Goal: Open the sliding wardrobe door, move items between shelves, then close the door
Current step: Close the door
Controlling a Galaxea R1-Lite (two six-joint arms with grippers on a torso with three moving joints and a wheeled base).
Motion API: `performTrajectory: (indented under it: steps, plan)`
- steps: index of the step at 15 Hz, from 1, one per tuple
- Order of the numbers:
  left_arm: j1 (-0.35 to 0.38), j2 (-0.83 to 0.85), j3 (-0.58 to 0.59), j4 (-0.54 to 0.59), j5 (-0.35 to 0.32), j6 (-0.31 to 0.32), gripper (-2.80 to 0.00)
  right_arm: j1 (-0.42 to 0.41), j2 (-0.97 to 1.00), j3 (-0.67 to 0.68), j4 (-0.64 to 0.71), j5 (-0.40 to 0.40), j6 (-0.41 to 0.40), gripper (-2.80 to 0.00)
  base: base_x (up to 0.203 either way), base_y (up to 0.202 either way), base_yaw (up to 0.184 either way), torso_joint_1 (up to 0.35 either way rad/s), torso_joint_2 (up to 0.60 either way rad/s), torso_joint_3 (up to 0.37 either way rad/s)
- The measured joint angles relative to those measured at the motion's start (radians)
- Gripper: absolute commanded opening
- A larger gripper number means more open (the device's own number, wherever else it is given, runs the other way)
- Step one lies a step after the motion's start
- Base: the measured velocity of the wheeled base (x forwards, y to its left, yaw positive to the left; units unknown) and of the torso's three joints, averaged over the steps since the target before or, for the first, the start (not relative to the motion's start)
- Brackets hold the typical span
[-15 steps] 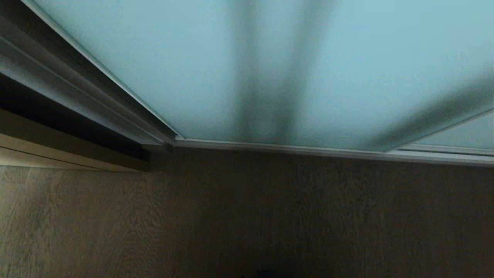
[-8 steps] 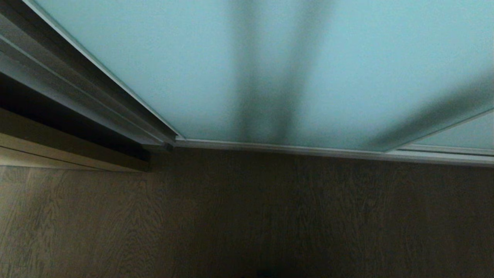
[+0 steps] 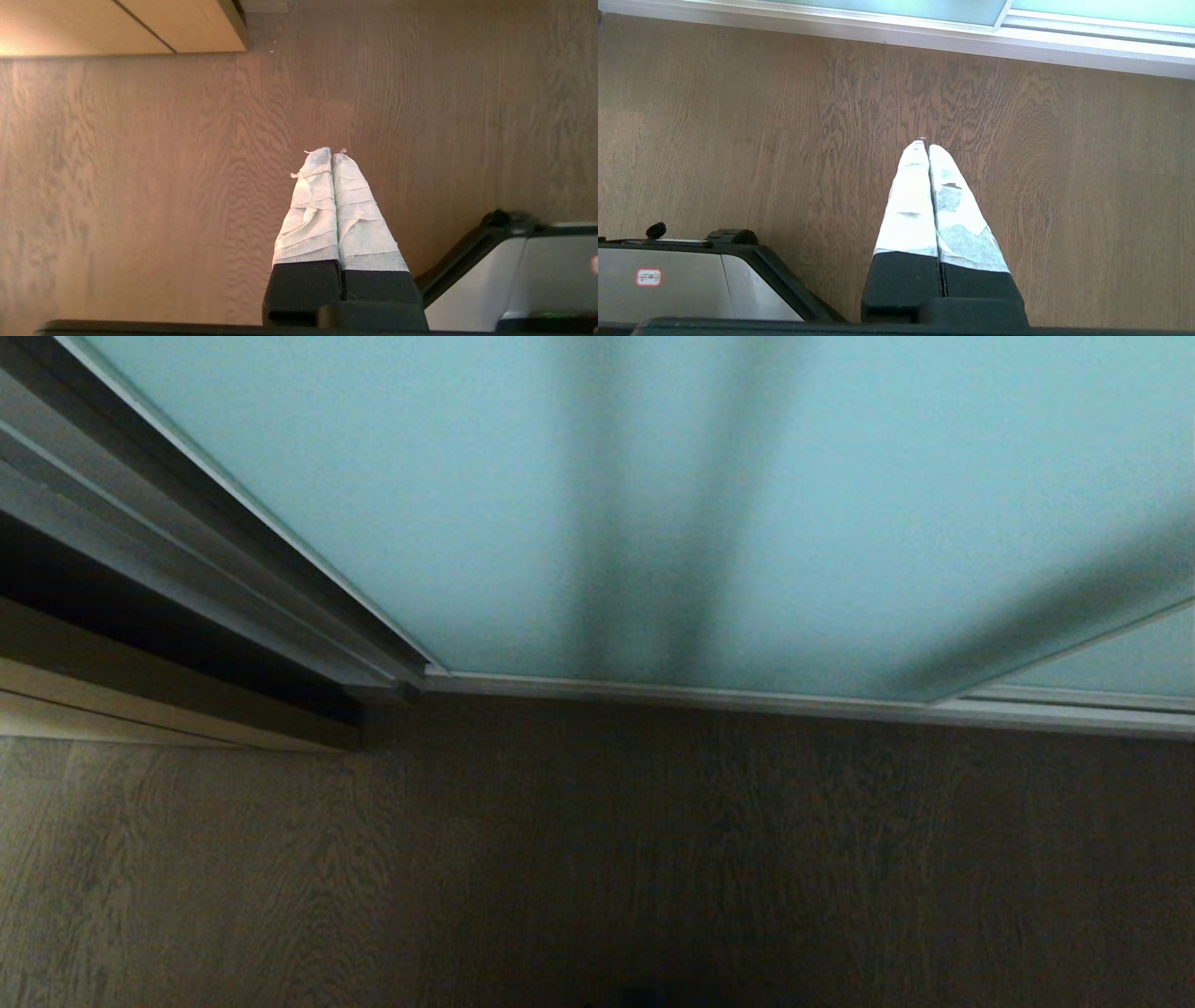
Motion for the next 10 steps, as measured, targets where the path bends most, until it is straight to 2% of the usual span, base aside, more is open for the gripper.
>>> performTrajectory:
  steps: [4,7,9,10]
  plan:
    - [0.000,-0.002,0.004,-0.008,0.013,-0.027,-2.80,0.000,0.000,0.000,-0.001,0.000,0.000,-2.80,0.000,0.000,0.000,0.000,0.00,0.000]
    - [0.000,-0.002,0.020,-0.085,0.039,-0.033,-2.80,0.000,0.000,0.000,-0.001,0.000,0.000,-2.80,0.000,0.000,0.000,0.000,0.00,0.000]
    - [0.000,0.000,-0.066,-0.121,0.059,-0.026,-2.80,0.000,0.000,0.000,0.000,0.000,0.000,-2.80,0.000,0.000,0.000,0.000,0.00,0.000]
    - [0.000,0.008,-0.159,-0.123,0.065,-0.018,-2.80,0.000,0.000,0.000,0.000,0.000,0.000,-2.80,0.000,0.000,0.000,0.000,0.00,0.000]
